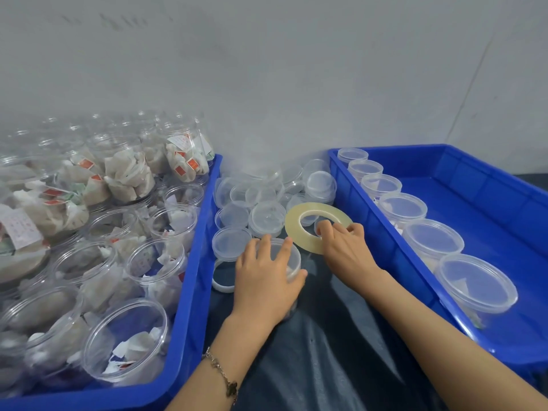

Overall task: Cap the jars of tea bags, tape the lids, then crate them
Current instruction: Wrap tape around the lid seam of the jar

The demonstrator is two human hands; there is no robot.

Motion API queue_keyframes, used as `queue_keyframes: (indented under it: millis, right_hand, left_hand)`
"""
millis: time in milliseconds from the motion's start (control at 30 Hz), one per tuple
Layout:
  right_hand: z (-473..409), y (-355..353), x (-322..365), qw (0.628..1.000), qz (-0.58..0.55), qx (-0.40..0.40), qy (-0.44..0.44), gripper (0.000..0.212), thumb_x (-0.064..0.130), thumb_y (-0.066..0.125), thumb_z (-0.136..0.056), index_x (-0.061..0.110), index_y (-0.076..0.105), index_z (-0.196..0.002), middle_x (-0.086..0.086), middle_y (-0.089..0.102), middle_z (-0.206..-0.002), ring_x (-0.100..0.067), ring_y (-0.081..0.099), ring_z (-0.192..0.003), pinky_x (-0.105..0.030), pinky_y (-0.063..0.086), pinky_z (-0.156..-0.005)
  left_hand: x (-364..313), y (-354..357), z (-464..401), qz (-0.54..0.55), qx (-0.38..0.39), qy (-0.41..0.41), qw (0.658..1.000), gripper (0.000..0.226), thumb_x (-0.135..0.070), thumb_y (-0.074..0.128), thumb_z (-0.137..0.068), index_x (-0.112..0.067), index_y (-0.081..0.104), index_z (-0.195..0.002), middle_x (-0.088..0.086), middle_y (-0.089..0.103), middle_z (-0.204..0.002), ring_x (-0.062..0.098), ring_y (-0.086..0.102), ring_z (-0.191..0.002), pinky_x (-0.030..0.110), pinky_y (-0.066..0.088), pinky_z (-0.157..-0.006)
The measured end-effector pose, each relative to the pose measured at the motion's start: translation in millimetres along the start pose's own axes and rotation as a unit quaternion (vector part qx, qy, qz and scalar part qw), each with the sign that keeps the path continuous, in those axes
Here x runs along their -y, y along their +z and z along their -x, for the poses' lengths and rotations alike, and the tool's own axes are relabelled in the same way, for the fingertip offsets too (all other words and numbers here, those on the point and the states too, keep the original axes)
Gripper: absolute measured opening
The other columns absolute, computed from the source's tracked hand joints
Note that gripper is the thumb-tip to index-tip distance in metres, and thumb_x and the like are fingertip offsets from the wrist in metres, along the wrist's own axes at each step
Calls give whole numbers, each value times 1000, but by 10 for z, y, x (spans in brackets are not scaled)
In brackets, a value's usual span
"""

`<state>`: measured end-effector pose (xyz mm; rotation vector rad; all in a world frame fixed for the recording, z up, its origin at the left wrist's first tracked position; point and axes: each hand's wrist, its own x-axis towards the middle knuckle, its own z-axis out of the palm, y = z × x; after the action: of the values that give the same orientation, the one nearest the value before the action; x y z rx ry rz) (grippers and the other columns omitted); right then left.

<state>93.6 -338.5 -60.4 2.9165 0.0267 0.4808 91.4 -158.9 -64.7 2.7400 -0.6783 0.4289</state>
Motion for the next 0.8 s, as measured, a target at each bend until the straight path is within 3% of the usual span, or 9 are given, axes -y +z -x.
queue_keyframes:
  millis: [200, 333, 467, 600, 700, 800]
  right_hand:
    - [-153, 76, 88, 999, -48, -12, -7, 33, -3, 41, -85, 11, 40, -116, 0, 48, -104, -21, 49, -95, -34, 23, -74]
    - [-182, 116, 170, 996, -85, -13, -10, 28, 3, 42, -88, 12, 40, -114, 2, 45, -103, -19, 50, -96, -33, 23, -75]
    - [-223, 119, 343, 996, -90, 12, -10, 29, 28, 39, -96, 18, 42, -123, 0, 41, -114, -16, 49, -102, -35, 29, -83]
    - [-234, 105, 415, 995, -95, 17, -9, 38, 37, 39, -94, 20, 40, -128, 5, 40, -103, -16, 52, -97, -33, 27, -79]
    - [-202, 64, 330, 993, -114, -32, -9, 34, 28, 46, -92, 11, 41, -121, 1, 58, -101, -20, 59, -91, -34, 33, -77]
    - [-76, -22, 219, 986, -129, -101, -28, 29, 2, 70, -70, 3, 53, -94, -8, 63, -69, -29, 61, -60, -32, 36, -55]
  left_hand:
    - [46, -113, -35, 181, 40, 63, 981, 66, -39, 73, -73, -38, 49, -135, -11, 35, -148, 8, 23, -136, 26, 16, -111]
    - [51, -142, -46, 212, 58, 70, 973, 67, -34, 77, -72, -37, 51, -133, -21, 38, -144, 5, 21, -136, 22, 13, -110]
    - [63, -140, -20, 200, 55, 83, 975, 64, -43, 69, -73, -35, 51, -134, -25, 38, -143, 6, 19, -137, 28, 14, -113]
    - [41, -145, 13, 156, 18, 81, 984, 57, -63, 64, -74, -40, 55, -125, -30, 37, -140, 2, 20, -133, 22, 6, -105]
    - [11, -161, 29, 102, 12, 86, 991, 49, -64, 56, -79, -42, 55, -124, -30, 36, -142, 4, 25, -128, 25, 5, -100]
    - [84, -162, 65, 125, 14, 80, 989, 35, -40, 56, -90, -40, 55, -124, -30, 38, -142, -1, 24, -133, 24, -3, -106]
